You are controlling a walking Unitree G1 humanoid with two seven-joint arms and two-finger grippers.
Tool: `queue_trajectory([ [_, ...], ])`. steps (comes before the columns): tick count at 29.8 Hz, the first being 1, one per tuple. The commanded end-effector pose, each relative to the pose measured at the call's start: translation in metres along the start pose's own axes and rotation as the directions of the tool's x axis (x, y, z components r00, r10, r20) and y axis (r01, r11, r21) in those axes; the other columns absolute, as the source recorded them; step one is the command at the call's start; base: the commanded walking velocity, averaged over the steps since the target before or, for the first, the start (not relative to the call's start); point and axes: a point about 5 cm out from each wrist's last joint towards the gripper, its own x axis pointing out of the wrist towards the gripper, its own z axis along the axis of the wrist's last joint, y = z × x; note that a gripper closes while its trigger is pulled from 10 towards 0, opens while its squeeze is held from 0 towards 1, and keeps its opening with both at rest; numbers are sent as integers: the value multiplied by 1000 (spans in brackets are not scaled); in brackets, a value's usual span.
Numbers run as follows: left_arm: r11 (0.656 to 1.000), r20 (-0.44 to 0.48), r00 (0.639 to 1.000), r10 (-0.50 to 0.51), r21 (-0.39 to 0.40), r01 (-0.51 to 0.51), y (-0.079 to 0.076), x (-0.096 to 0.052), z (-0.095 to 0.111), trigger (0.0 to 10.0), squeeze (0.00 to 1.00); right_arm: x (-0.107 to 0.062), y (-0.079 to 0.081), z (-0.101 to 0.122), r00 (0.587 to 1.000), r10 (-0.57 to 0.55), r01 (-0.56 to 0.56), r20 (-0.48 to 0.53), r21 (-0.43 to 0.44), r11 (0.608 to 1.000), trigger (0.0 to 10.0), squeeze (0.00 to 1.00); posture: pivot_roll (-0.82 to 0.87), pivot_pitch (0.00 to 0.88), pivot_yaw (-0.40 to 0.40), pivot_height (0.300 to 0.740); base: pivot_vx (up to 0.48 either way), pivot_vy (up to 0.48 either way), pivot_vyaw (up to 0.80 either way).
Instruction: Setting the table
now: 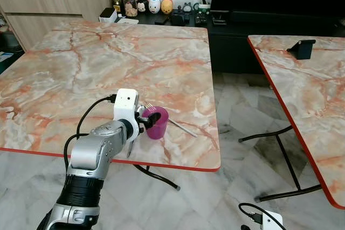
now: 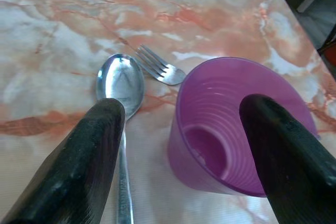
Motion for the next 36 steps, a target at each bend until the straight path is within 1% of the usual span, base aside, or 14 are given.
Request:
queue_trajectory([
  [1, 1000, -1, 1000, 12, 18, -12, -2, 0, 3, 10000, 0, 0, -1, 1, 1000, -4, 4, 3, 0, 1000, 10000, 0, 132, 0, -34, 740, 0, 0, 0],
  [13, 1000, 0, 1000, 20, 4, -20, -6, 2, 3, 10000, 0, 0, -1, 0, 1000, -3, 3, 2, 1, 1000, 10000, 0, 130, 0, -33, 740, 0, 0, 0],
  [14, 1000, 3, 1000, 15, 4, -15, -7, 2, 3, 745, 0, 0, -1, 0, 1000, -2, 2, 2, 1, 1000, 10000, 0, 131, 0, -33, 740, 0, 0, 0],
  [15, 1000, 4, 1000, 12, 4, -12, -7, 2, 4, 0, 0, 0, -1, 0, 1000, -2, 2, 1, 1, 1000, 10000, 0, 131, 0, -33, 740, 0, 0, 0],
  [22, 1000, 5, 1000, 13, 12, -13, -9, 4, 4, 0, 0, 0, -1, 0, 1000, 1, -1, 0, 2, 1000, 10000, 0, 129, 0, -33, 740, 0, 0, 0],
  [28, 1000, 12, 1000, 1, 19, -1, -14, 6, 6, 0, 0, 0, -1, 0, 1000, 3, -3, 0, 3, 1000, 10000, 0, 129, 0, -33, 740, 0, 0, 0],
  [36, 1000, 0, 1000, -6, 24, 6, -14, 5, 5, 0, 0, 0, 0, 0, 1000, 4, -4, 0, 2, 1000, 10000, 0, 128, 0, -31, 740, 0, 0, 0],
])
